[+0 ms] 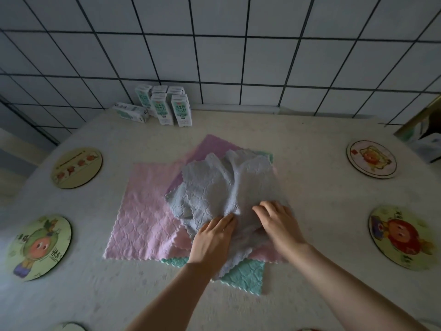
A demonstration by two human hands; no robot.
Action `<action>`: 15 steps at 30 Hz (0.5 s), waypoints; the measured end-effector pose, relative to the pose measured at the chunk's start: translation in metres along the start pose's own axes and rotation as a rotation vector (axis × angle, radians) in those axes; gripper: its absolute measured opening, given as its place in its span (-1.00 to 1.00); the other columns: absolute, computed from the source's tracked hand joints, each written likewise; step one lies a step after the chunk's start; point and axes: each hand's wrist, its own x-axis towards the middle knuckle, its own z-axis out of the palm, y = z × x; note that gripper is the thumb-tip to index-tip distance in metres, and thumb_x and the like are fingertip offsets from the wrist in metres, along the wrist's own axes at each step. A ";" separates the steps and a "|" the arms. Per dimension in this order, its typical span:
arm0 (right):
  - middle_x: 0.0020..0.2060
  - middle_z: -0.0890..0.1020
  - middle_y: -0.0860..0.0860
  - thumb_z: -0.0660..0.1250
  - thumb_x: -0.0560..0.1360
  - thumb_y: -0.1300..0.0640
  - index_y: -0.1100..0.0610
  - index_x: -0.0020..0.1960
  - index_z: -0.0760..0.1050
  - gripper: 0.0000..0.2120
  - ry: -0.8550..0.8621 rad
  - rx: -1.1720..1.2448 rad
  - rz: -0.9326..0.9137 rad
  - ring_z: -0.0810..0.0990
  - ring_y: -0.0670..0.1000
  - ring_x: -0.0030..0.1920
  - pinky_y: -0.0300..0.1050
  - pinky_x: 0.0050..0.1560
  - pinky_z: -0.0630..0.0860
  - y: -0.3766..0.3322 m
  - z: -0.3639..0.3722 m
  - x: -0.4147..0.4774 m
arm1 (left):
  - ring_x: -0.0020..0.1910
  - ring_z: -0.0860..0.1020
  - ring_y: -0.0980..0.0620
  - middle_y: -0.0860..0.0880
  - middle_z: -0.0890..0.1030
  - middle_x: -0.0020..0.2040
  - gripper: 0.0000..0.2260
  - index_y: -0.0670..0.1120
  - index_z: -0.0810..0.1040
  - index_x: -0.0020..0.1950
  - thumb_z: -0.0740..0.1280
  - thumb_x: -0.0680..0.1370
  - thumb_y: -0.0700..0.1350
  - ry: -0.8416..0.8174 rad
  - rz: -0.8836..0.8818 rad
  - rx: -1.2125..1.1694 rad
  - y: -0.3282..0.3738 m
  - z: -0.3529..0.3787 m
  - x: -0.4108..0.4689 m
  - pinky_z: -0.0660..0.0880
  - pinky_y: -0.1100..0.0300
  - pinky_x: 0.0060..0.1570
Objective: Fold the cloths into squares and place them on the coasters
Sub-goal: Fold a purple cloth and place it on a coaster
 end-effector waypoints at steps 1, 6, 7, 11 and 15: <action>-0.10 0.58 0.03 0.43 0.16 0.28 0.07 0.03 0.55 -0.57 -0.003 -0.020 0.010 0.57 0.14 -0.12 0.02 -0.19 0.55 0.004 0.000 0.002 | 0.11 0.59 0.05 0.09 0.59 0.21 -0.61 -0.01 0.57 0.25 0.19 0.45 -0.14 0.003 -0.017 -0.014 -0.002 -0.002 0.001 0.57 0.15 0.04; -0.24 0.57 0.04 0.46 0.23 0.28 0.11 -0.20 0.54 -0.81 -0.159 -0.030 0.098 0.58 0.14 -0.16 -0.02 -0.33 0.53 0.021 -0.014 0.014 | -0.05 0.60 -0.04 0.00 0.63 0.00 -0.75 0.04 0.56 0.18 0.18 0.57 -0.12 -0.073 -0.213 -0.170 -0.006 -0.029 0.013 0.58 0.06 -0.10; -0.18 0.57 0.04 0.41 0.33 0.26 0.10 -0.14 0.53 -0.86 -0.188 0.000 0.121 0.56 0.12 -0.07 -0.03 -0.26 0.51 0.025 -0.019 0.016 | -0.11 0.61 -0.05 -0.01 0.63 -0.06 -0.79 0.03 0.56 0.13 0.18 0.59 -0.10 -0.075 -0.243 -0.182 -0.008 -0.034 0.016 0.58 0.04 -0.16; -0.06 0.57 0.01 0.24 0.45 0.28 0.03 0.01 0.48 -0.79 -0.068 0.183 0.265 0.54 0.09 0.00 -0.08 -0.19 0.47 0.032 -0.043 0.028 | -0.27 0.59 0.01 0.01 0.63 -0.22 -0.84 -0.01 0.57 0.01 0.20 0.61 -0.05 -0.088 -0.270 -0.177 -0.022 -0.059 0.027 0.57 0.11 -0.26; -0.05 0.58 0.11 0.16 0.48 0.31 0.07 0.05 0.44 -0.77 0.054 0.240 0.278 0.60 0.19 -0.09 -0.02 -0.15 0.50 0.025 -0.083 0.051 | -0.29 0.56 -0.01 0.02 0.59 -0.27 -0.85 -0.01 0.55 -0.07 0.20 0.60 -0.06 -0.041 -0.299 -0.135 -0.039 -0.097 0.032 0.45 0.18 -0.37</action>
